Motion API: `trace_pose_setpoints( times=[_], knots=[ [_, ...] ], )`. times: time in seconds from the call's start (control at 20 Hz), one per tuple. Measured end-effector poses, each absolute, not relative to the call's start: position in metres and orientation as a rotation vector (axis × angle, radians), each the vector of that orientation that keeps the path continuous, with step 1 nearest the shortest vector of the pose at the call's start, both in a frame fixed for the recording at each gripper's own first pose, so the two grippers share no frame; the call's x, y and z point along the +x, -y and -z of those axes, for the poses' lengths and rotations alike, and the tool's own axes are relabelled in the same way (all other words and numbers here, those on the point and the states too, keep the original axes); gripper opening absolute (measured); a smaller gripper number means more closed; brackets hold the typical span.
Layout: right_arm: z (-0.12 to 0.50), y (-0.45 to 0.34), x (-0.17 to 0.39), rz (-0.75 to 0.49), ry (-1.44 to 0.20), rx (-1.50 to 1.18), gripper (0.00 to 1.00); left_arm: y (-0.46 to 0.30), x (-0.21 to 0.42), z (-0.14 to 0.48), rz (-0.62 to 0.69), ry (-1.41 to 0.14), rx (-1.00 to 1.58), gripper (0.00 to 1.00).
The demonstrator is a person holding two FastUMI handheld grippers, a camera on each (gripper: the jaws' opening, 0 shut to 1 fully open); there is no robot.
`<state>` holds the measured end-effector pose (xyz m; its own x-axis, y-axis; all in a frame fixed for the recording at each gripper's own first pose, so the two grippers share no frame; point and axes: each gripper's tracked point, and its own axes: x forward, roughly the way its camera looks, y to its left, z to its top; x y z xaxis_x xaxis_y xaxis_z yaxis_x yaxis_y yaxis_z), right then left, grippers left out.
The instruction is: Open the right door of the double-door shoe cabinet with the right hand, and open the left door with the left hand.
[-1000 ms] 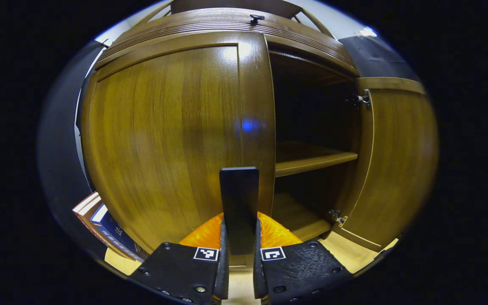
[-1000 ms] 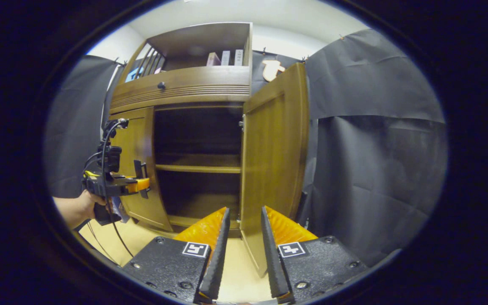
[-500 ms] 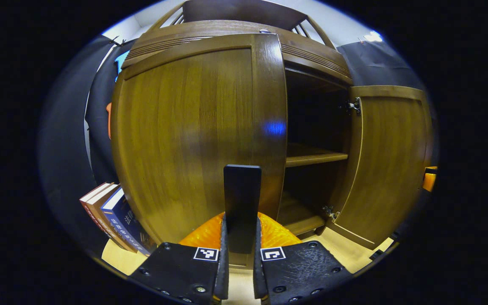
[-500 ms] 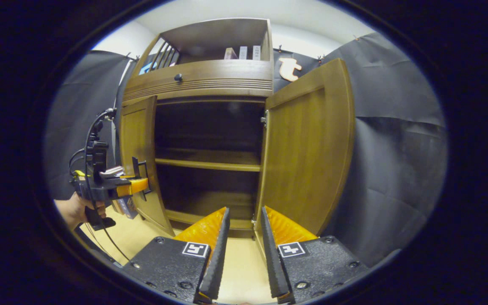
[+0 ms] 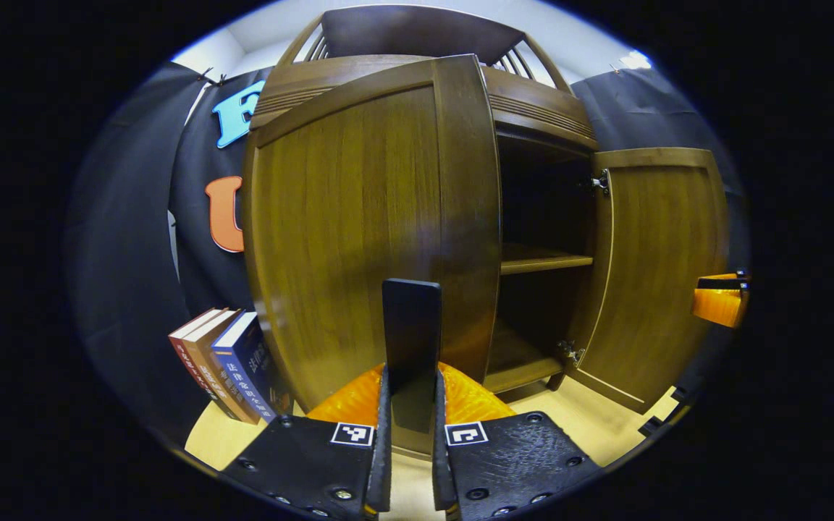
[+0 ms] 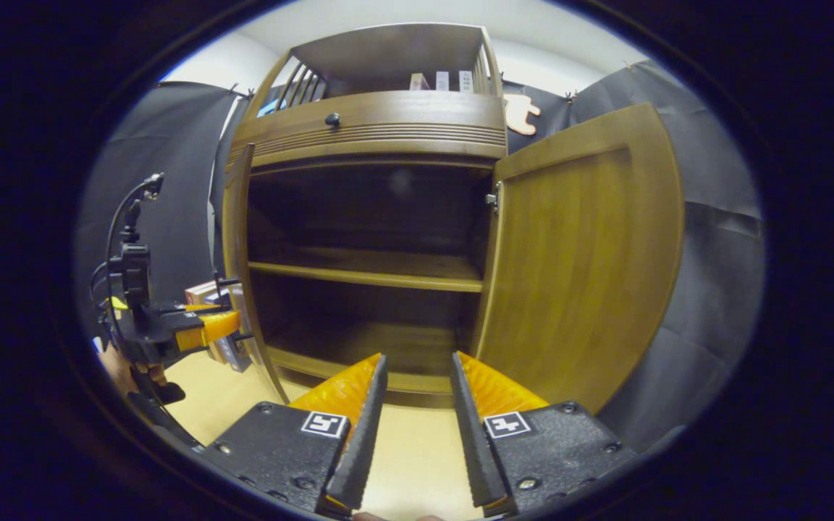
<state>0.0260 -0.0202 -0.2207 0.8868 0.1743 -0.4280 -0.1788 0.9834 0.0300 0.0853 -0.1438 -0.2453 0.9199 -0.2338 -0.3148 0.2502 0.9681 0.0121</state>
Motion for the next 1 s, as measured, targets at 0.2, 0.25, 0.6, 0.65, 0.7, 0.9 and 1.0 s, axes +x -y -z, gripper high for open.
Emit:
trace_pose_setpoints(
  times=[0.2,0.25,0.6,0.65,0.7,0.9,1.0],
  knots=[
    [0.225,0.002,0.033,-0.209,-0.454,0.006,0.66,0.122,0.067,0.242,0.212,-0.315,0.055,0.22],
    [0.226,-0.003,0.035,-0.218,-0.457,0.007,0.66,0.115,0.063,0.241,0.198,-0.313,0.061,0.22],
    [0.227,-0.033,0.044,-0.271,-0.456,-0.010,0.66,0.069,0.037,0.238,0.075,-0.278,0.082,0.21],
    [0.227,-0.037,0.045,-0.278,-0.456,-0.010,0.70,0.063,0.035,0.237,0.056,-0.278,0.075,0.20],
    [0.227,-0.037,0.045,-0.283,-0.458,-0.012,0.70,0.056,0.032,0.237,0.036,-0.279,0.072,0.20],
    [0.226,-0.047,0.049,-0.306,-0.465,-0.022,0.67,0.021,0.021,0.241,-0.033,-0.297,0.083,0.20],
    [0.225,-0.054,0.053,-0.314,-0.465,-0.024,0.67,0.006,0.016,0.242,-0.067,-0.305,0.071,0.20]
  ],
)
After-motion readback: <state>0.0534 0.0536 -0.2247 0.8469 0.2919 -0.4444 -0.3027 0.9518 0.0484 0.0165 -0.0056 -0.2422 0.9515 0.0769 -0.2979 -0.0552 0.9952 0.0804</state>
